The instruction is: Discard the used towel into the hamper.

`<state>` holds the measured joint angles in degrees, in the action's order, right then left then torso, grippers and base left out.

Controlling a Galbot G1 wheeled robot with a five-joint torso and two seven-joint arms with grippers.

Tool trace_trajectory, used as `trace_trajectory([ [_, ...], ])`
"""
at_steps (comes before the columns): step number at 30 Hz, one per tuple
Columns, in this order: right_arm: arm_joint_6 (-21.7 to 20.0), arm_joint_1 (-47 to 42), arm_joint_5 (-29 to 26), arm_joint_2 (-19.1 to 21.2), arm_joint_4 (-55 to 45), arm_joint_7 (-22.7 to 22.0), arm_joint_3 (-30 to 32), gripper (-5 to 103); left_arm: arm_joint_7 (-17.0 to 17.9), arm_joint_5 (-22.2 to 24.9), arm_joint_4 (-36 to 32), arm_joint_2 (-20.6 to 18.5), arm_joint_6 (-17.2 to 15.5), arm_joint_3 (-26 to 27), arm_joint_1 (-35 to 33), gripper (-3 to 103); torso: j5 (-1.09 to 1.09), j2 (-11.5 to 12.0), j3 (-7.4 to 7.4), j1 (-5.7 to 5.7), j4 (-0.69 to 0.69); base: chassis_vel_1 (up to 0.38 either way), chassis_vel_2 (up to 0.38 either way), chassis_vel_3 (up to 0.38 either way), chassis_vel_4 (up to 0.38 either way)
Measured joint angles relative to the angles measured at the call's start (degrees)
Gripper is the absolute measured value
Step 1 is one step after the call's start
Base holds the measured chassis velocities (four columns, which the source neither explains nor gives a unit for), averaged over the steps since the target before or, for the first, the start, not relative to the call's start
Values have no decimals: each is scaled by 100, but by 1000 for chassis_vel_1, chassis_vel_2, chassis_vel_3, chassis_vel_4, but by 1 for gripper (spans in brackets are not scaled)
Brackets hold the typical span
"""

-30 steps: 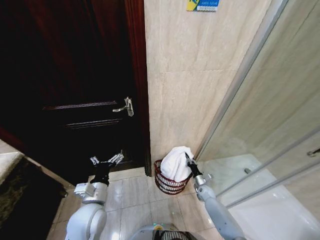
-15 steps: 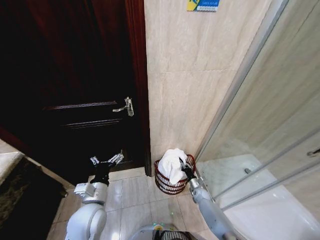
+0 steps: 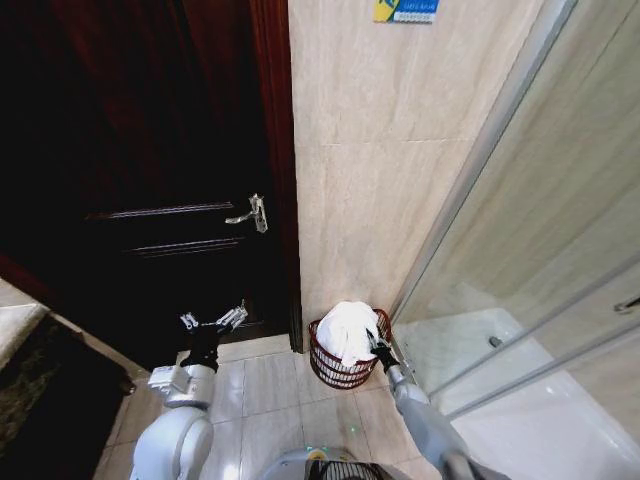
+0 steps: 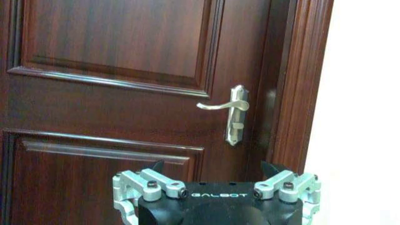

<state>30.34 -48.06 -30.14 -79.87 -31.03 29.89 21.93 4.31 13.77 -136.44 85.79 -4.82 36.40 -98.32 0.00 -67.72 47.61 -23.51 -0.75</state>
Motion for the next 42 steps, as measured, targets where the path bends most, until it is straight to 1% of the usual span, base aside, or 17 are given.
trace_trajectory([
  [8,60,-78,89,8,-121,-34,9,10,0,0,0,0,0,0,0,100,0,0,0,0,0,0,0,0,0],
  [14,77,-238,142,21,-448,-84,6,10,0,0,0,0,0,0,0,100,0,0,0,0,0,0,0,0,0],
  [32,160,-312,213,-19,-417,-89,36,10,0,0,0,0,0,0,0,100,0,-44,19,-24,3,0,0,0,0],
  [42,246,-319,244,7,-455,-93,80,10,0,0,0,0,0,0,0,100,0,-127,65,-62,3,0,0,0,0],
])
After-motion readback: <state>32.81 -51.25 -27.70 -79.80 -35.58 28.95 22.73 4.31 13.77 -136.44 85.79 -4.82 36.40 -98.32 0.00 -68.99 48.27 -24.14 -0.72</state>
